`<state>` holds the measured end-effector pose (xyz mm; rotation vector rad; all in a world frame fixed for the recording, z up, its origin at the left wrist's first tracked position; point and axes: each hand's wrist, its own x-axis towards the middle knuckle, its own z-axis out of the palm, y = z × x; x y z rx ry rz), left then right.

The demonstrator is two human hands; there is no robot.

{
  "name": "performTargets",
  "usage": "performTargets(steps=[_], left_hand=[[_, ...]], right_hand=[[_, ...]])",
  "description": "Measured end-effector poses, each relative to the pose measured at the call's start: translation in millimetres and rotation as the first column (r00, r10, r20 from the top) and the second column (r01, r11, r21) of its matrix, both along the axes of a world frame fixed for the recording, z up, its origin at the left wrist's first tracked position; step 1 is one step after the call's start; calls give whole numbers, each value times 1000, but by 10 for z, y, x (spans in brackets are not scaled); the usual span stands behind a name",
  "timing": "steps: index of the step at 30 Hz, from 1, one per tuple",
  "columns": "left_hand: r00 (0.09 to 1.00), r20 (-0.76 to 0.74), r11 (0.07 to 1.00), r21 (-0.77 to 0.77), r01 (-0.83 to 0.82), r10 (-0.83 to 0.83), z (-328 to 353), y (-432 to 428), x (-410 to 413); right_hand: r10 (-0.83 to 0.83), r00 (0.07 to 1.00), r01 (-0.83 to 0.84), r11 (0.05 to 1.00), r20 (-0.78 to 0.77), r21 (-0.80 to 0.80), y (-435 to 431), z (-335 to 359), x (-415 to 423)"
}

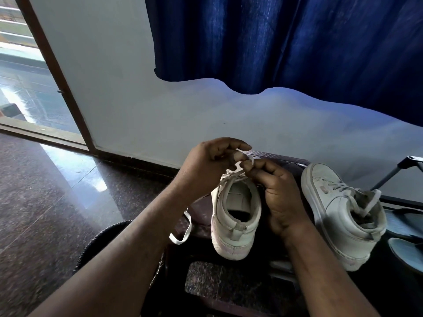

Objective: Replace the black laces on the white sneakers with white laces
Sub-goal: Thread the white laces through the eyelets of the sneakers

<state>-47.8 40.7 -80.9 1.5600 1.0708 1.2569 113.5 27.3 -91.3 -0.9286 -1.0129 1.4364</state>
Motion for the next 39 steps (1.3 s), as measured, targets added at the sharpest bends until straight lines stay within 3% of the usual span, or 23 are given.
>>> performTargets(steps=[3,7,13,19,22,24,26,27,30,33,37,39], left_hand=[[998,-68,998,-67,-12,7,-49,-4,-60],[991,-134,995,-101,-4,-9,-87,-6,-87],[997,-51,981,-191,43,-54,-22,-19,-21],[997,-69,964,-264,27,-47,18,-28,68],[995,-85,961,-276,26,-52,36,-45,103],[996,-63,959,-282,42,-62,34,-45,104],[998,-10,956,-287,60,-66,29,-43,97],[997,17,955,-287,72,-71,22,-40,91],[995,39,956,-277,97,-89,13,-36,73],[994,13,959,-264,107,-108,7,-29,60],[992,42,963,-241,122,-115,13,-19,38],[993,28,965,-234,116,-113,17,-15,19]], right_hand=[[-89,992,85,995,-94,-45,21,14,55],[-272,958,268,962,-92,-50,81,52,175],[-460,878,460,888,-134,-32,66,117,347],[-682,730,682,731,-32,-17,99,98,414],[-804,574,782,595,157,187,107,-19,425],[-802,487,661,597,345,455,46,-51,388],[-774,457,438,625,439,646,6,-51,328],[-728,482,320,664,487,676,-3,-44,279],[-478,556,65,840,680,538,-7,-86,172],[-453,536,23,852,713,523,11,-126,170],[-185,862,13,939,473,344,46,-78,209],[-100,950,24,968,296,250,14,-36,203]])
